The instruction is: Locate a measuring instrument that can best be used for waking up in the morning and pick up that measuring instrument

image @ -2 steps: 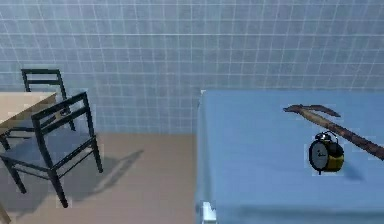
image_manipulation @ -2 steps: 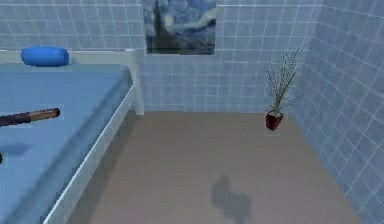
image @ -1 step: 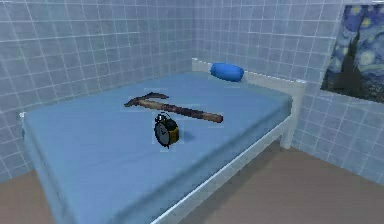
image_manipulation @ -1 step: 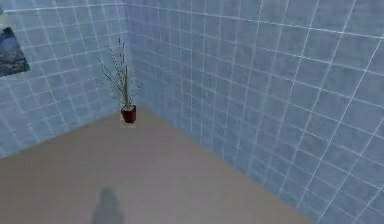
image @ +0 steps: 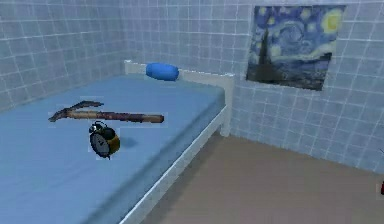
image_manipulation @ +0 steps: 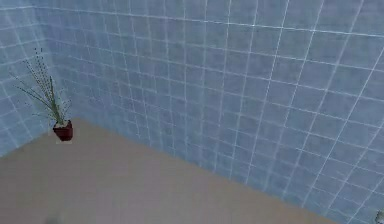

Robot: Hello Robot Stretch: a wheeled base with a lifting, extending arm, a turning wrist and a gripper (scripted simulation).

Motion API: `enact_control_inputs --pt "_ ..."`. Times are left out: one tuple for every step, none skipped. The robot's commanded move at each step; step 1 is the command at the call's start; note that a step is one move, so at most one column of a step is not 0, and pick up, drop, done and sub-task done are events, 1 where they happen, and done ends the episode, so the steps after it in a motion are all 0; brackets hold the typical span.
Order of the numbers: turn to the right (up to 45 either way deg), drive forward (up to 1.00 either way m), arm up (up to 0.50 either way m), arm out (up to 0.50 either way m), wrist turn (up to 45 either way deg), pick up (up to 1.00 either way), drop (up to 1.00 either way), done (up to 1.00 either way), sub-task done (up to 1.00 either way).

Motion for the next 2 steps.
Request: enact_control_inputs --pt "0.0 0.85 0.00 0.00 0.0 0.00 0.00 0.00 0.00" --pt "24.0 0.00 0.00 0.00 0.0 0.00 0.00 0.00 0.00"
